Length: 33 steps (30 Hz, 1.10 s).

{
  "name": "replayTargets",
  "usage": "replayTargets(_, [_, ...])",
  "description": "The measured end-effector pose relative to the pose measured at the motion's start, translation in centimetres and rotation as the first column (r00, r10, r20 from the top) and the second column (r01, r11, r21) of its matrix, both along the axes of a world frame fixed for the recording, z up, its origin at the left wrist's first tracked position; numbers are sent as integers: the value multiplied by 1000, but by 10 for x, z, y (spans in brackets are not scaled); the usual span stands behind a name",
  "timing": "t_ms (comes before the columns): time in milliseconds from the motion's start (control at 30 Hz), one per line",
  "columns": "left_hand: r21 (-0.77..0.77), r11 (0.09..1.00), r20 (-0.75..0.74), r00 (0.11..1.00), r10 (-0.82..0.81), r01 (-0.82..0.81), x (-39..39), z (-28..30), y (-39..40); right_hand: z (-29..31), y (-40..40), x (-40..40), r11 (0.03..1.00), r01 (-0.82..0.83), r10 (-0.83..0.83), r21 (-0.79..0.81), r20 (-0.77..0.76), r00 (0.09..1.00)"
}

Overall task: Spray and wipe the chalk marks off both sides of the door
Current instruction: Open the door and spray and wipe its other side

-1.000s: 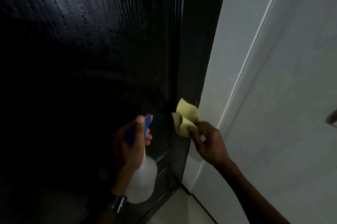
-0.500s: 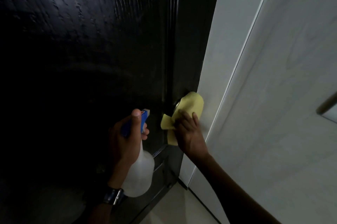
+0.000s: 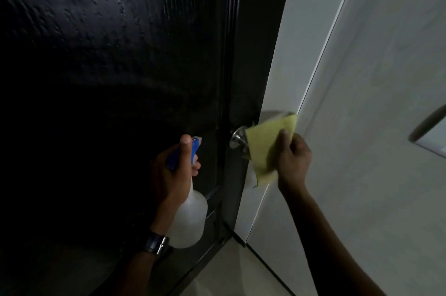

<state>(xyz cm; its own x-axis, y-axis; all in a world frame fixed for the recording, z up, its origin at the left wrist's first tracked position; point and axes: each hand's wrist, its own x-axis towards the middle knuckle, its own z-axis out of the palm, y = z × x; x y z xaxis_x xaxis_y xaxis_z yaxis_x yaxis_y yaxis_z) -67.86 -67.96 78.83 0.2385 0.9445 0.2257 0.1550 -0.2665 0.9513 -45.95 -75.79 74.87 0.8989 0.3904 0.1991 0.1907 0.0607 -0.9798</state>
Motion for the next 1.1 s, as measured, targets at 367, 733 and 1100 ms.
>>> replayTargets(367, [-16, 1000, -4, 1000, 20, -20, 0, 2, 0, -83, 4, -21, 862, -70, 474, -502, 749, 463])
replayTargets(733, [-38, 999, -10, 1000, 2, -2, -4, 3, -2, 17, -20, 1, 987, 159, -154, -40, 93, 984])
replayTargets(1100, [-31, 999, 14, 1000, -19, 19, -4, 0, 2, -50, 54, -14, 891, 75, 284, -447, 681, 675])
